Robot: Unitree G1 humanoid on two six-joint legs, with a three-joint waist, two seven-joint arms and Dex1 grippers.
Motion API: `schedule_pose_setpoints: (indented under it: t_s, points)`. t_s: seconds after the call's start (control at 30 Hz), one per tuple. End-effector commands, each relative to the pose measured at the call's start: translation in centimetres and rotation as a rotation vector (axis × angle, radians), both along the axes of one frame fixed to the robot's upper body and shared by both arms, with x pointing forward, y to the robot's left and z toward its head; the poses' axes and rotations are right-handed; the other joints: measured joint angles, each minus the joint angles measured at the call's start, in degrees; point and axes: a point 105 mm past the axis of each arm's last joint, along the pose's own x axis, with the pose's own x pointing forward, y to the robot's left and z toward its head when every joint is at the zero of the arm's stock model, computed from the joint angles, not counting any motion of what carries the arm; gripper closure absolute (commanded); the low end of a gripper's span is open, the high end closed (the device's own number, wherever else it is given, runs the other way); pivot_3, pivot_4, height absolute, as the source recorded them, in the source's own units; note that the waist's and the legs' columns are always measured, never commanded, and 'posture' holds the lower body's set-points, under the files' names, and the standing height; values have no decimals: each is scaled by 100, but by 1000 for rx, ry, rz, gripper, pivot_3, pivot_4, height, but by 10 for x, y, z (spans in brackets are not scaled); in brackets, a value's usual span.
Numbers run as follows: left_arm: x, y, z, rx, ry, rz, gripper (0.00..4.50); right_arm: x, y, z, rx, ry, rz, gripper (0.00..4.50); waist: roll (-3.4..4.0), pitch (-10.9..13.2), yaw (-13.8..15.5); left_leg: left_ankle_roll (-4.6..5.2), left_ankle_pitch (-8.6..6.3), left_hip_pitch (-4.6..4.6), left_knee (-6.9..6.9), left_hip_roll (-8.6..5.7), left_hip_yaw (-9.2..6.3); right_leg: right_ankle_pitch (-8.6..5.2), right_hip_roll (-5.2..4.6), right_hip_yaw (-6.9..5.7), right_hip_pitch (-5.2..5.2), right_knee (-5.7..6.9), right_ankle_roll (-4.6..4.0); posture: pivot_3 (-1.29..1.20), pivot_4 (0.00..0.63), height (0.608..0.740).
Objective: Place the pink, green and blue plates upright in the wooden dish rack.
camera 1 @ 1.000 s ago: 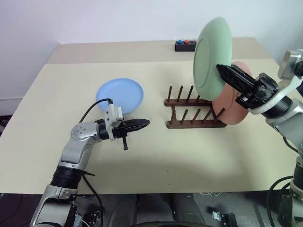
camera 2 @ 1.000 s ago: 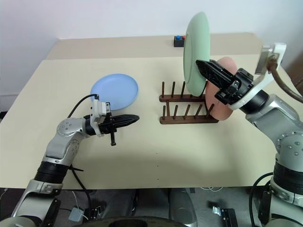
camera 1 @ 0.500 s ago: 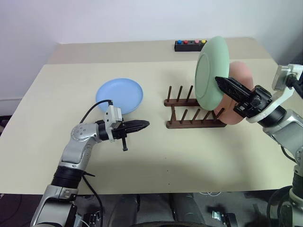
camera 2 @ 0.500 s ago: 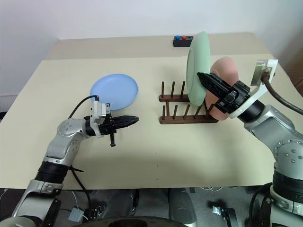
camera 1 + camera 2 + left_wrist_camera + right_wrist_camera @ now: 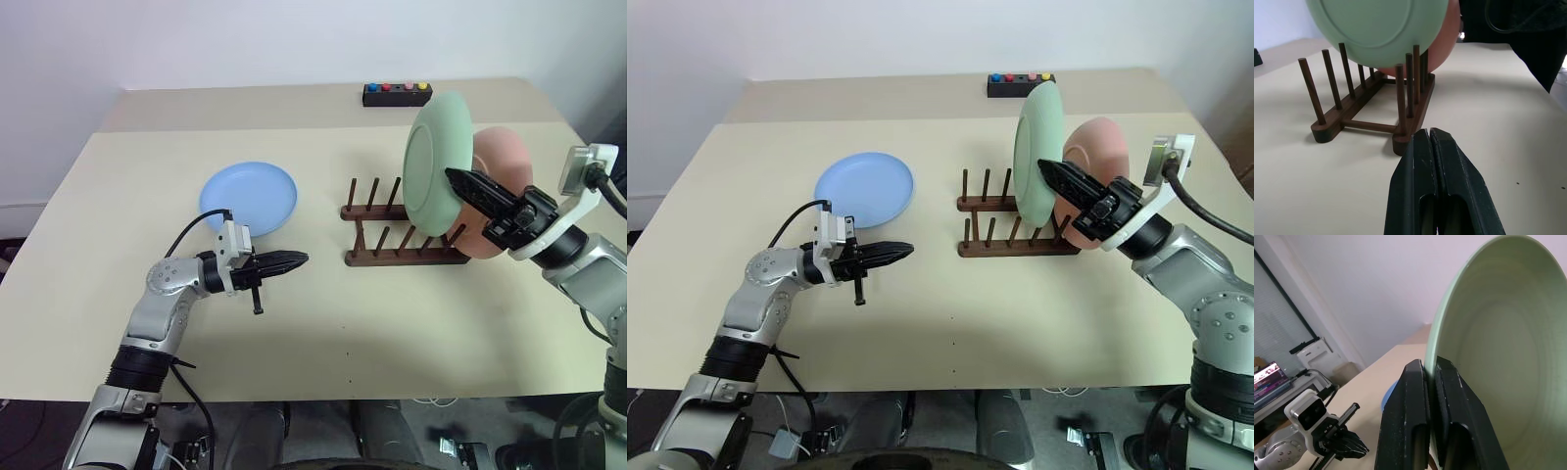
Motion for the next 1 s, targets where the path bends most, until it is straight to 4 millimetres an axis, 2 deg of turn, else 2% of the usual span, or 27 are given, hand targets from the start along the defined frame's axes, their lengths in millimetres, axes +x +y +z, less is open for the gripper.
schedule_pose_setpoints:
  t_s: [0.03, 0.13, 0.73, 0.9, 1.0]
  points:
    - [0, -1, 12, -18, -47, -1, 4500, -3, -3, 9, 12, -46, -11, 3796, 0, 0, 0, 0, 0, 0, 0, 0, 0, 0, 0, 0, 0, 0, 0, 0, 150, 740]
    - [1, -3, 14, -19, -49, -2, 4500, -2, -4, 9, 5, -52, -23, 2585, 0, 0, 0, 0, 0, 0, 0, 0, 0, 0, 0, 0, 0, 0, 0, 0, 150, 740]
    - [0, -7, 20, -26, -49, 1, 4500, -8, -4, 30, -65, -150, -32, 2585, -1, 1, 1, 0, 0, -1, -5, 0, 0, -1, 0, 0, -2, -4, 0, 0, 150, 740]
    - [0, -7, 18, -26, -47, 1, 4500, -8, -8, 26, -64, -127, -38, 2585, -2, 1, 4, 0, 0, -1, -9, 0, 0, -1, 0, 0, -3, -6, 0, 0, 150, 740]
    - [1, -7, 18, -26, -47, 1, 4500, -6, -9, 23, -78, -119, -54, 1704, -2, 1, -1, 0, 0, -1, -9, 0, 0, -1, 0, 0, -3, -6, 0, 0, 150, 740]
